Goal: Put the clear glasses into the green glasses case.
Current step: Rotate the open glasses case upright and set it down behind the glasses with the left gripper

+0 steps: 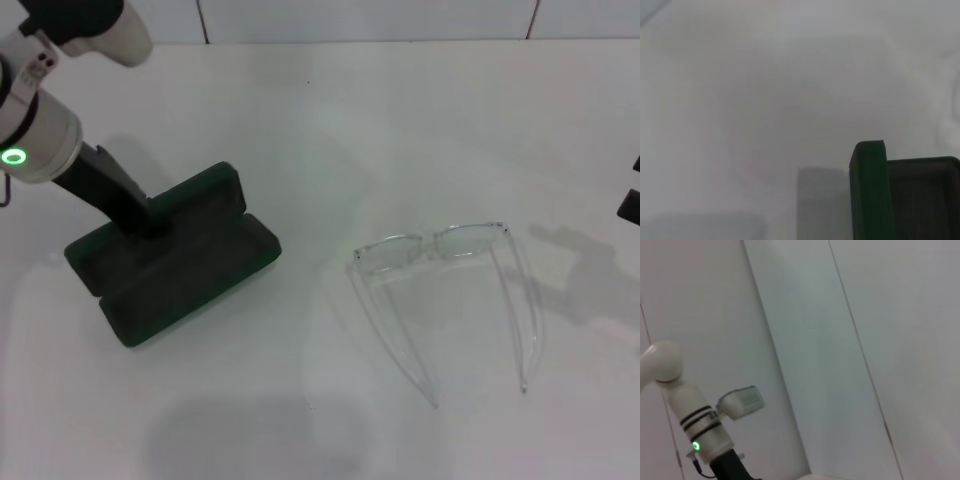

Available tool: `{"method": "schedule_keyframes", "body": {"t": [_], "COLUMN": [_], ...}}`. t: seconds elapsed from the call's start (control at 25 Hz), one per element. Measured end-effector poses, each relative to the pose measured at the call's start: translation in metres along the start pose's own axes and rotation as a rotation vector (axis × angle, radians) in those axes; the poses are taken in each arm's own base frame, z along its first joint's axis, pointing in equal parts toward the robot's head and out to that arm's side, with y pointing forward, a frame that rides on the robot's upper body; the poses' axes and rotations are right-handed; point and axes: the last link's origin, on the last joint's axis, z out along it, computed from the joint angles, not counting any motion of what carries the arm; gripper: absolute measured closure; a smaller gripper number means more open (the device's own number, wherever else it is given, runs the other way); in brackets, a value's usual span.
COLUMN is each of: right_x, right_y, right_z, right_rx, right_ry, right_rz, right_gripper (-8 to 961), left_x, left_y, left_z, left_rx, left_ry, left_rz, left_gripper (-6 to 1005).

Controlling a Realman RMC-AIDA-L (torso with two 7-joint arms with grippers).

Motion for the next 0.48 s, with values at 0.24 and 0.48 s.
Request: {"method": "schedule_keyframes", "body": {"t": [0.24, 0.48], "right_x": [-0.002, -0.004], "right_y": [-0.003, 0.007], "right_z": [-0.018, -0.05], "right_rx": [0.118, 0.257], "right_ry": [-0.097, -0.278], "right_rz": [-0.021, -0.08], "right_gripper": [188, 188], "left_x": [0.019, 0.047], "left_y": [0.019, 0.045], "left_z": [-0.008, -0.001], "left_rx": [0.02, 0.066], "left_ry": [0.026, 0.038], "left_rz": [0.127, 0.312], "left_gripper": [801, 797]}}
